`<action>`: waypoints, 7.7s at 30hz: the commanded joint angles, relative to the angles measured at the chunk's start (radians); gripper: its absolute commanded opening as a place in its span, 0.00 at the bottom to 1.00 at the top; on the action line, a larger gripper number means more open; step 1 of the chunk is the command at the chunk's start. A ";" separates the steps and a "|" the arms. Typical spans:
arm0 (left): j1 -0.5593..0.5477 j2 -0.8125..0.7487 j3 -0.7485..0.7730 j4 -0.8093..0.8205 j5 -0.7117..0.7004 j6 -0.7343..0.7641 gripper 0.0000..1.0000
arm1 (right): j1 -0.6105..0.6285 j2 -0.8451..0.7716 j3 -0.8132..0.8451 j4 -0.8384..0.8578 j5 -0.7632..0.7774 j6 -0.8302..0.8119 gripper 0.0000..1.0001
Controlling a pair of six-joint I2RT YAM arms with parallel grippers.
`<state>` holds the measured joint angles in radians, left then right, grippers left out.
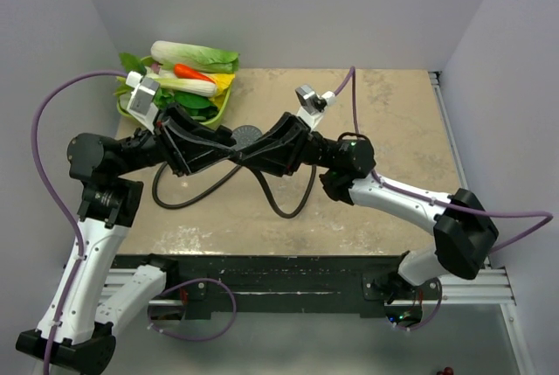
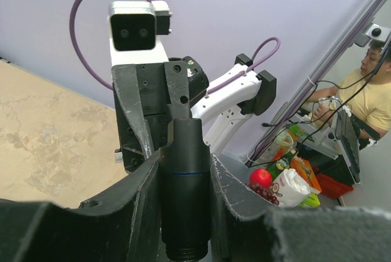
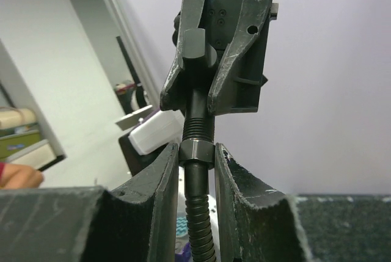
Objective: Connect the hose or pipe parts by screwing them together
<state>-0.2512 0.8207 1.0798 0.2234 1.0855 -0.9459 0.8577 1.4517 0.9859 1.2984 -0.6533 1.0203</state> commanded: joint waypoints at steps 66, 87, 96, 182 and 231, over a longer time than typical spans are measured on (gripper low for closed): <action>0.166 0.311 0.134 -1.056 -0.208 0.889 0.00 | 0.518 -0.149 0.015 -1.432 1.108 -0.566 0.99; 0.293 0.408 0.049 -1.237 -0.059 1.193 0.00 | 0.359 0.291 0.021 -1.343 0.919 -0.577 0.95; 0.297 0.391 0.072 -1.259 -0.030 1.205 0.00 | 0.447 0.197 0.026 -1.288 0.805 -0.781 0.92; 0.440 0.454 0.200 -1.378 0.054 1.276 0.00 | 0.234 0.541 0.195 -1.019 0.762 -0.933 0.64; 0.446 0.417 0.160 -1.369 0.057 1.274 0.00 | 0.233 0.598 0.207 -0.945 0.727 -0.876 0.36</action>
<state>0.1844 1.2739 1.2449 -1.1679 1.0943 0.3103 1.0920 2.0247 1.1584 0.2897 0.0792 0.1215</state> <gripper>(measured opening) 0.350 0.337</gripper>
